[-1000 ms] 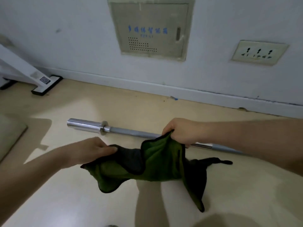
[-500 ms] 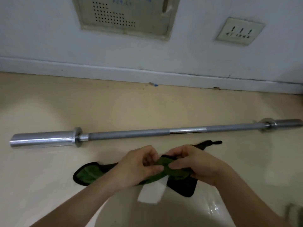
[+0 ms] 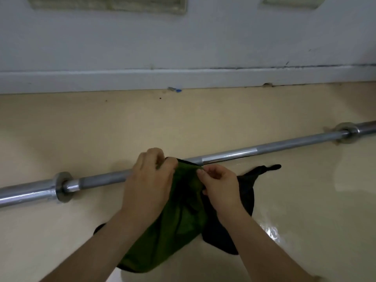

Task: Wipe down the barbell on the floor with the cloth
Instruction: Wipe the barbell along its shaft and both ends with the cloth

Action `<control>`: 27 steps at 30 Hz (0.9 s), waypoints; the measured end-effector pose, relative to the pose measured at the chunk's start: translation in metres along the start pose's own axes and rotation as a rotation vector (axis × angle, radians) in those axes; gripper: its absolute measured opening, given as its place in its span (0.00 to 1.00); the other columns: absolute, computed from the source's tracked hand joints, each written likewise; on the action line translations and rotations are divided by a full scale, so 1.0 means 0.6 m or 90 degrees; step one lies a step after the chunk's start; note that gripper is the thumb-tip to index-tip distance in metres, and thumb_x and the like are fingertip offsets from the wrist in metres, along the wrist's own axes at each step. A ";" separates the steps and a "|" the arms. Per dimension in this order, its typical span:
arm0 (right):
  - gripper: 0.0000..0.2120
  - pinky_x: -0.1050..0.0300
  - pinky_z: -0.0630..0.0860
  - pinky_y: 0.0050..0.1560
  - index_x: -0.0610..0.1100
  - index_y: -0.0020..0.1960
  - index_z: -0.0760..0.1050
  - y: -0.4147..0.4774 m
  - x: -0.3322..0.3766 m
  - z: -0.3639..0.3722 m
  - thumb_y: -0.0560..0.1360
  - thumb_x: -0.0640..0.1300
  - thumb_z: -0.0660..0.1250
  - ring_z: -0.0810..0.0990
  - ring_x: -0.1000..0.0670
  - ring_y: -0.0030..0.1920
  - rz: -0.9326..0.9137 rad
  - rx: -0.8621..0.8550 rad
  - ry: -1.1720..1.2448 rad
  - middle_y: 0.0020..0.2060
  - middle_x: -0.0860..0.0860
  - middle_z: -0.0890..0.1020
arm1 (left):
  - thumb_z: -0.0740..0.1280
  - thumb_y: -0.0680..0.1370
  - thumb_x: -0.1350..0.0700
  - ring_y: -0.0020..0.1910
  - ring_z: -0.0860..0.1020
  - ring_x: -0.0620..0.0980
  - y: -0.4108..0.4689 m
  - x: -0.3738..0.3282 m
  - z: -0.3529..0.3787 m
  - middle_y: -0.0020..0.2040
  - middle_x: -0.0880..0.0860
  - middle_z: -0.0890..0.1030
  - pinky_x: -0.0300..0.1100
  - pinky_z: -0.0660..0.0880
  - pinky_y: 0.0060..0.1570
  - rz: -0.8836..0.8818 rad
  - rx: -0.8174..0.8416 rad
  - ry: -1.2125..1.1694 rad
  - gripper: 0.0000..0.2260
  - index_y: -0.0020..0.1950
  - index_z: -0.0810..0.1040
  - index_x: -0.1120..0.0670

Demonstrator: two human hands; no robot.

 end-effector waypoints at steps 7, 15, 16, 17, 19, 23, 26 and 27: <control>0.17 0.64 0.71 0.60 0.47 0.64 0.74 0.032 0.024 -0.028 0.76 0.38 0.62 0.74 0.54 0.60 -0.253 -0.068 -0.417 0.61 0.52 0.76 | 0.75 0.68 0.52 0.59 0.78 0.59 0.025 -0.027 0.187 0.62 0.61 0.78 0.55 0.71 0.61 0.058 0.163 0.144 0.30 0.67 0.72 0.61; 0.22 0.52 0.78 0.46 0.39 0.59 0.78 0.109 0.034 -0.062 0.66 0.32 0.72 0.81 0.40 0.48 -0.454 -0.097 -0.759 0.57 0.44 0.81 | 0.60 0.76 0.49 0.40 0.74 0.52 0.085 -0.048 0.209 0.43 0.53 0.77 0.46 0.69 0.38 0.131 0.171 0.178 0.11 0.51 0.72 0.55; 0.21 0.54 0.78 0.44 0.41 0.58 0.79 0.115 0.035 -0.064 0.66 0.31 0.73 0.81 0.41 0.46 -0.469 -0.081 -0.770 0.56 0.45 0.82 | 0.57 0.77 0.47 0.38 0.74 0.53 0.082 -0.033 0.203 0.41 0.53 0.77 0.46 0.69 0.36 0.149 0.175 0.185 0.13 0.49 0.73 0.55; 0.21 0.56 0.78 0.42 0.42 0.58 0.79 0.118 0.038 -0.068 0.66 0.31 0.73 0.81 0.41 0.45 -0.481 -0.072 -0.770 0.56 0.47 0.82 | 0.55 0.77 0.45 0.37 0.74 0.53 0.076 -0.013 0.194 0.40 0.53 0.76 0.45 0.69 0.35 0.156 0.186 0.197 0.16 0.48 0.74 0.55; 0.21 0.59 0.76 0.40 0.44 0.56 0.80 0.123 0.042 -0.076 0.65 0.32 0.74 0.80 0.43 0.43 -0.487 -0.073 -0.763 0.55 0.49 0.83 | 0.53 0.77 0.43 0.37 0.74 0.54 0.053 0.038 0.171 0.39 0.54 0.77 0.45 0.70 0.34 0.148 0.198 0.216 0.19 0.48 0.75 0.56; 0.22 0.54 0.76 0.52 0.42 0.61 0.77 0.115 0.040 -0.077 0.68 0.29 0.69 0.80 0.41 0.52 -0.444 -0.073 -0.673 0.61 0.47 0.80 | 0.54 0.77 0.43 0.37 0.75 0.56 0.021 0.088 0.145 0.39 0.56 0.77 0.47 0.71 0.35 0.090 0.233 0.240 0.20 0.47 0.76 0.58; 0.21 0.53 0.71 0.64 0.46 0.67 0.71 0.081 0.025 -0.092 0.76 0.33 0.61 0.73 0.48 0.63 -0.306 -0.064 -0.474 0.68 0.51 0.73 | 0.64 0.73 0.47 0.36 0.74 0.57 0.036 0.062 0.159 0.37 0.57 0.76 0.47 0.70 0.34 0.047 0.254 0.228 0.14 0.43 0.74 0.59; 0.20 0.53 0.72 0.63 0.48 0.66 0.71 0.058 0.020 -0.095 0.76 0.36 0.61 0.74 0.49 0.62 -0.290 -0.087 -0.442 0.65 0.52 0.74 | 0.68 0.70 0.50 0.36 0.74 0.57 0.043 0.044 0.163 0.37 0.57 0.76 0.47 0.70 0.33 0.041 0.253 0.224 0.12 0.42 0.74 0.59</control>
Point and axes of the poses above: each hand's wrist, its own y-axis towards the middle knuckle, its own z-axis out of the palm, x = y × z, the point moved 7 cm from there along y, towards the middle knuckle
